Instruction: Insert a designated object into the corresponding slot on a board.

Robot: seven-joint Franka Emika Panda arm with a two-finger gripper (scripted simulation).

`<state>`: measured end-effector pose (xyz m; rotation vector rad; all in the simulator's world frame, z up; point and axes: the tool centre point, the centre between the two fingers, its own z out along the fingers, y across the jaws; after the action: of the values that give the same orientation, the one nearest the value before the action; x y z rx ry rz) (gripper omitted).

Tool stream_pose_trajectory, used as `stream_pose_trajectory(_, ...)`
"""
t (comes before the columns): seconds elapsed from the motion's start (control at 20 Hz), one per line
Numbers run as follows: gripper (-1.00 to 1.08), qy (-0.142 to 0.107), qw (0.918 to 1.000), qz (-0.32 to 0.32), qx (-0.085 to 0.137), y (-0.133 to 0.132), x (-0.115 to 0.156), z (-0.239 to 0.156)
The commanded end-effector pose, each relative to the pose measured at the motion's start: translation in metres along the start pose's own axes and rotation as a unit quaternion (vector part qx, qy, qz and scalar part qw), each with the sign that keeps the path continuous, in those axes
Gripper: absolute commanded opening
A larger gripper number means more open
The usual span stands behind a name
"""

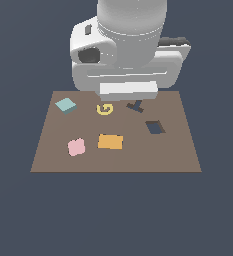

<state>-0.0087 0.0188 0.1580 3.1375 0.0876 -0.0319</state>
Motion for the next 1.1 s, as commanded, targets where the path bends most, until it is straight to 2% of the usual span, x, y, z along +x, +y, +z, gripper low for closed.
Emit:
stream_pose_trajectory(0.0,1.00,0.000,1.0000,0.000,0.000,0.000,0.000,0.000)
stream_pose_trajectory(0.55,1.00,0.001,0.9995,-0.031,0.000,0.012,-0.012,0.009)
stream_pose_trajectory(1.05,1.00,0.003,0.9941,-0.109,-0.001,0.046,-0.038,0.031)
